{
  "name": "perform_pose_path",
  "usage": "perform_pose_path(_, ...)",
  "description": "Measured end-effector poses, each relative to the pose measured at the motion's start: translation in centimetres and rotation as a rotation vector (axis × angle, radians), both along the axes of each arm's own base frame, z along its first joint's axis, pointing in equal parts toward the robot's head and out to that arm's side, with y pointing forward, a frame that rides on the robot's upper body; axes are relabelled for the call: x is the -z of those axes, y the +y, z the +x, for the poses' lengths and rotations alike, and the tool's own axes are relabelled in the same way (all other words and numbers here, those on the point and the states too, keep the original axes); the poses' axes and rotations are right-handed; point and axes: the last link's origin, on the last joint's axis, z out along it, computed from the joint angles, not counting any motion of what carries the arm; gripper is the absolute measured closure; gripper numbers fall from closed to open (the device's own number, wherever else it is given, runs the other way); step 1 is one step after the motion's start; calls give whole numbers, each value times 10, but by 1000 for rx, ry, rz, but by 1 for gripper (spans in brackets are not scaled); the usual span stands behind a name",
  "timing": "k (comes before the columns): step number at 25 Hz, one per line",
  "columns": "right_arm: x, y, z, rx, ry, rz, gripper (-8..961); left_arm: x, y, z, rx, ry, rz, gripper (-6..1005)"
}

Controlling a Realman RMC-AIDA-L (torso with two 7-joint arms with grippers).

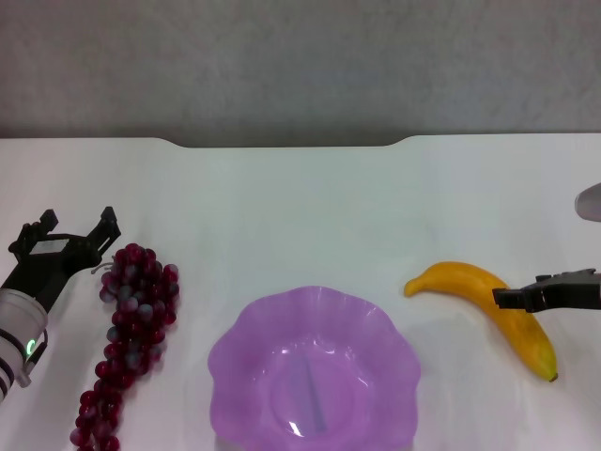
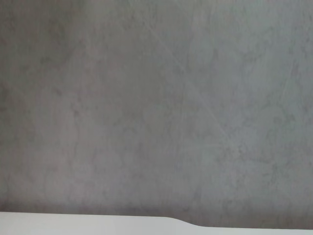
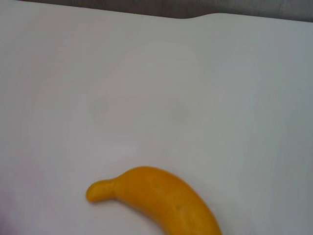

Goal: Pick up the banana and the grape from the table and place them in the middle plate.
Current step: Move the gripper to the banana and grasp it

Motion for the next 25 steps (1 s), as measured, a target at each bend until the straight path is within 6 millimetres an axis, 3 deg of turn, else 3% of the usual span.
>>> perform_pose_path(16, 25, 4, -4, -61, -70, -52, 230, 0, 2, 3, 10, -3, 1, 117)
perform_pose_path(25, 34, 1, 7, -48, -103, -52, 256, 0, 2, 3, 8, -3, 0, 118)
